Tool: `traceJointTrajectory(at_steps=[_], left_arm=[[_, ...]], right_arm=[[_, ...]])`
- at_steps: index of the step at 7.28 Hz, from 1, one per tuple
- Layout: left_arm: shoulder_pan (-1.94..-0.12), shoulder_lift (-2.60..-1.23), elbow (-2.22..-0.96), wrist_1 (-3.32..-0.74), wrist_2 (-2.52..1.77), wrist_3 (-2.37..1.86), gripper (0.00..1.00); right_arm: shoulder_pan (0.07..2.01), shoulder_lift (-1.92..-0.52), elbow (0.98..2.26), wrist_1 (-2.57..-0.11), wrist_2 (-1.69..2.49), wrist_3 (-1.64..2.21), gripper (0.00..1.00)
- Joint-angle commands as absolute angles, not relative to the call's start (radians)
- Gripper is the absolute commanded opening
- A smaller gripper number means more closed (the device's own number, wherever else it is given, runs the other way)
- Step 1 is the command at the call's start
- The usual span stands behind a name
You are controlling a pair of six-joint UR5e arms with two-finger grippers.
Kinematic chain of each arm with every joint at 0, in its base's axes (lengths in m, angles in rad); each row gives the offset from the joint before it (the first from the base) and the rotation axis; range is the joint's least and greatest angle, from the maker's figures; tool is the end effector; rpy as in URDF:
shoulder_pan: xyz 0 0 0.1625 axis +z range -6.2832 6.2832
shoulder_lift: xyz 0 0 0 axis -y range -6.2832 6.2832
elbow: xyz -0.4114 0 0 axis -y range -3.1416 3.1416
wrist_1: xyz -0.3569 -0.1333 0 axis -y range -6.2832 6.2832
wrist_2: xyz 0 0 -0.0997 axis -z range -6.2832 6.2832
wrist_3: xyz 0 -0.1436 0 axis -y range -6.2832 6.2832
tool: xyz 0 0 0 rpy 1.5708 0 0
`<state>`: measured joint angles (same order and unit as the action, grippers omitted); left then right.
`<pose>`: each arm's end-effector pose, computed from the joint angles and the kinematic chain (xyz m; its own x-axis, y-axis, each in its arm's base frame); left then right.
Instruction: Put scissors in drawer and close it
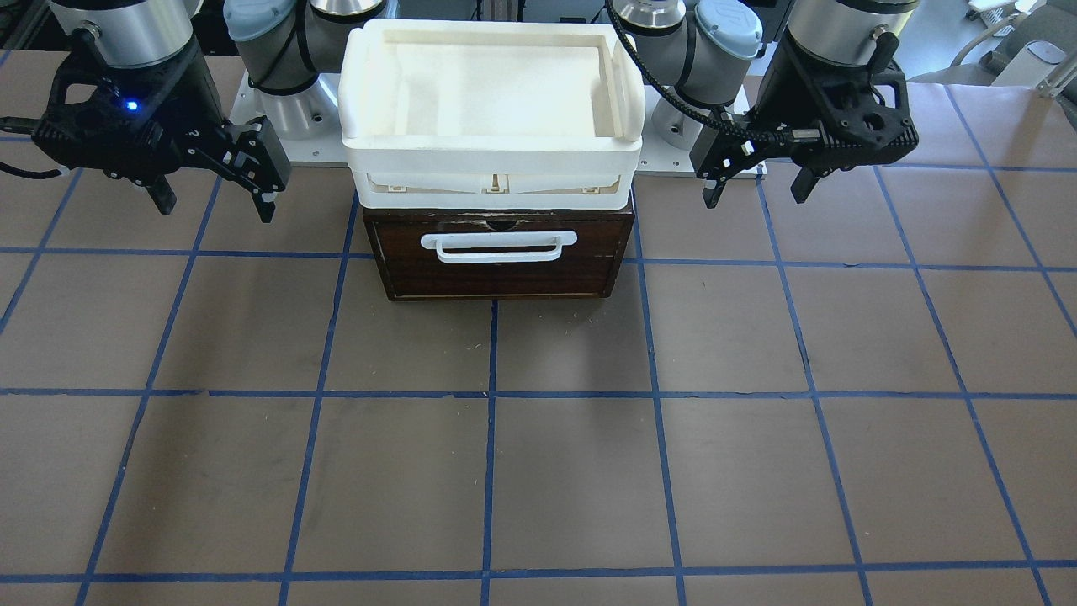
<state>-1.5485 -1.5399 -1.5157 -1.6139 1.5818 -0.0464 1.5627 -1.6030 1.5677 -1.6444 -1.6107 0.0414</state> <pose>-0.1217 -0.4515 0.4652 -0.9976 -0.0691 -0.0090 -0.0686 0.9967 -0.0433 0.1239 -0.4592 0.4545 -0.9979 0.0536 0.0351 0.0494 0.9927 -0.1102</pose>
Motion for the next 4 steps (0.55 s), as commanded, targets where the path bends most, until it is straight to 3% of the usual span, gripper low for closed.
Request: traceJointTrajectory(at_steps=[1,4], left_arm=[[-1.549,-1.542,-1.514,-1.617,1.589,0.005,1.00],[-1.549,-1.540,-1.516,-1.617,1.589,-0.011,1.00]], right_arm=[[1.562,-1.603,1.568,-1.644,-1.611,0.041,1.00],[1.562,-1.603,1.568,-1.646,-1.611,0.041,1.00]])
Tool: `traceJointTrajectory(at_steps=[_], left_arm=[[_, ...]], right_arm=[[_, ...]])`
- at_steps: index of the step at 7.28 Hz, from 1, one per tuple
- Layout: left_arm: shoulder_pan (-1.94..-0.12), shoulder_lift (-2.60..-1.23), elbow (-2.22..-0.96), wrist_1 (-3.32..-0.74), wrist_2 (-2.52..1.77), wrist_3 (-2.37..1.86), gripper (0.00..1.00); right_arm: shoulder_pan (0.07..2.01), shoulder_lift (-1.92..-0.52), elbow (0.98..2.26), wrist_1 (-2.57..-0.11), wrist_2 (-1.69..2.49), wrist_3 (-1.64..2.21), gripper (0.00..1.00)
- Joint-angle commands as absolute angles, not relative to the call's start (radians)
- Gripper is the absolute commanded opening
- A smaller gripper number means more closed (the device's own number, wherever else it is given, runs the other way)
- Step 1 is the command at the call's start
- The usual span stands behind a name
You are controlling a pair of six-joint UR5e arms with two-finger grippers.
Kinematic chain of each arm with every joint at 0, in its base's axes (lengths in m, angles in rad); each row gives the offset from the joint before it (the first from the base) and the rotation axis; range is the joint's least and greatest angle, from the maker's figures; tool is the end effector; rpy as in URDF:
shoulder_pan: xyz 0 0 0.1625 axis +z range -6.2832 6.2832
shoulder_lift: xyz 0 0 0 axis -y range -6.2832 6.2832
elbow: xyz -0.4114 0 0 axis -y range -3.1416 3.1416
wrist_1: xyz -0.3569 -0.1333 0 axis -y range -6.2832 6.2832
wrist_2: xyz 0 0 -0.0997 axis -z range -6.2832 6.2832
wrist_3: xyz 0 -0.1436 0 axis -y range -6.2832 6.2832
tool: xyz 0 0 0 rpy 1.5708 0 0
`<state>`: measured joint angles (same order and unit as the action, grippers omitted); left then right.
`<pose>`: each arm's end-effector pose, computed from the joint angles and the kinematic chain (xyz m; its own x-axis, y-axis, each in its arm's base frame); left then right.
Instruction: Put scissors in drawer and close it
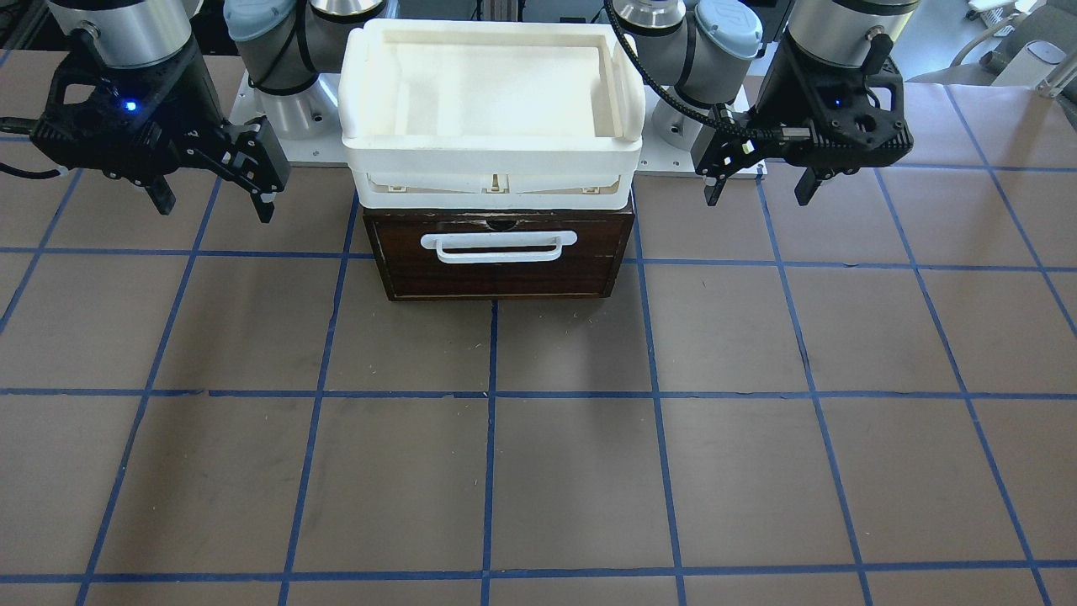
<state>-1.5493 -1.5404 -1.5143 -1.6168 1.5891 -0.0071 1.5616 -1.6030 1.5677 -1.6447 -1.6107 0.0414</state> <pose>-0.1210 -0.4512 0.4653 -0.9994 -0.0293 -0.0180 -0.0286 0.9988 -0.0410 0.1234 -0.4593 0.4545 -0.9979 0.0547 0.0351 0.0505 0.9926 -0.1105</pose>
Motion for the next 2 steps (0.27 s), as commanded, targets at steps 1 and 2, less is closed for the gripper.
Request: traceJointTrajectory(at_steps=[1,2], left_arm=[[-1.551,-1.539,-1.516,-1.617,1.588,-0.012,1.00],[-1.551,-1.536,-1.517,-1.618,1.588,-0.014,1.00]], right_arm=[[1.562,-1.601,1.568,-1.646,-1.611,0.041,1.00],[1.562,-1.603,1.568,-1.646,-1.611,0.041,1.00]])
